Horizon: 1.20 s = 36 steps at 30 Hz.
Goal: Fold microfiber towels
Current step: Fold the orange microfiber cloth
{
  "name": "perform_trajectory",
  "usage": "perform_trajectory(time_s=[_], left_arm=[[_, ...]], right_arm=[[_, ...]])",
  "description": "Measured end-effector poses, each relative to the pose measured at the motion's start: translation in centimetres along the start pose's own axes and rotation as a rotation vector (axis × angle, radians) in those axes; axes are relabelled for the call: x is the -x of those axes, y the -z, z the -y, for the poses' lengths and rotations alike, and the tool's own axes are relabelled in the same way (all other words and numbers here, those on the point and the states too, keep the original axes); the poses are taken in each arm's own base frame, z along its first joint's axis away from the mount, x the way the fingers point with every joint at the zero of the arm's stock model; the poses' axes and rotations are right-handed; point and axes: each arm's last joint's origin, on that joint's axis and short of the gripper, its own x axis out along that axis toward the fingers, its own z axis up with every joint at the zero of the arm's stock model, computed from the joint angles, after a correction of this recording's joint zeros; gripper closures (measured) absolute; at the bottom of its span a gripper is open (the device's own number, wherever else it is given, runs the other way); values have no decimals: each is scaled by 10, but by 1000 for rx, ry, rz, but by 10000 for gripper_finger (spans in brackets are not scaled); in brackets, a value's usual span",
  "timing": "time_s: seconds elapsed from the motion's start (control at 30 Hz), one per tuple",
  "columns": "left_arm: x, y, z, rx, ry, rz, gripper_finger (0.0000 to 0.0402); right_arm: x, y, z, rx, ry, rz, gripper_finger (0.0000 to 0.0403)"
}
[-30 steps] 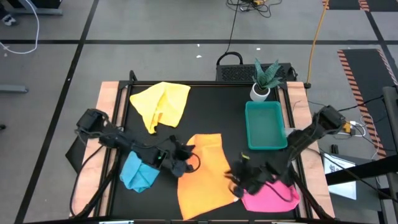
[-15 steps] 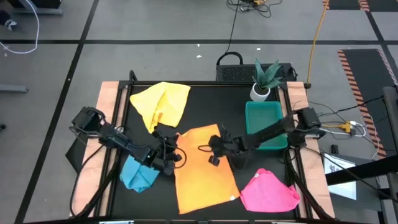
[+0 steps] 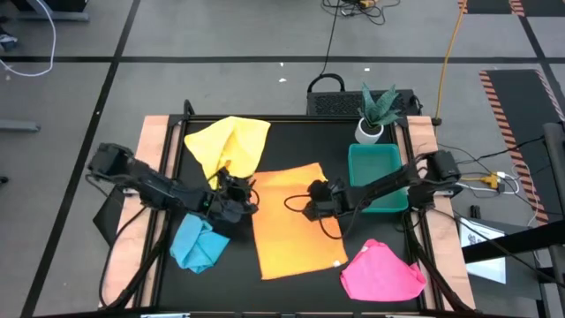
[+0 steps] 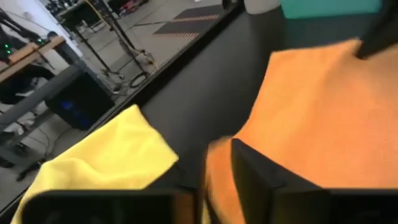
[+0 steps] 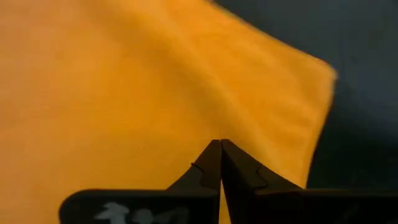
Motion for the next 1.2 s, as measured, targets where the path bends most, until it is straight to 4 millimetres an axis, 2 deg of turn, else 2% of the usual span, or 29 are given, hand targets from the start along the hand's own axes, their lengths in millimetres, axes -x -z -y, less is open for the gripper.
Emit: perform_trajectory(time_s=[0.17, 0.27, 0.4, 0.53, 0.67, 0.77, 0.83, 0.9, 1.0, 1.1, 1.2], left_arm=[[9, -10, -11, 76, 44, 0, 249], [11, -11, -3, 107, 230, -25, 235], [14, -5, 28, 138, 563, -30, 243], [18, 9, 67, 173, 839, 23, 272], [22, 27, 101, 157, 1012, -54, 301], [29, 32, 114, 80, 1042, -132, 318], [35, 33, 112, 4, 1011, -197, 327], [41, 23, 107, -42, 946, -214, 336], [52, 9, 88, -108, 798, -231, 348], [64, -3, 74, -124, 751, -214, 358], [81, -11, 74, -115, 823, -161, 366]], right_arm=[[39, 0, -12, 45, -131, 70, 403], [61, 8, -23, 123, -273, 52, 403], [81, 32, -41, 219, -448, -43, 403], [91, 63, -54, 249, -498, -137, 403], [97, 86, -63, 231, -515, -194, 403], [94, 98, -70, 189, -511, -222, 403], [90, 102, -77, 152, -545, -216, 403], [86, 104, -88, 101, -619, -203, 403], [83, 102, -105, 3, -745, -141, 403], [91, 95, -111, 19, -850, -65, 403], [107, 94, -109, 117, -885, -8, 403]])
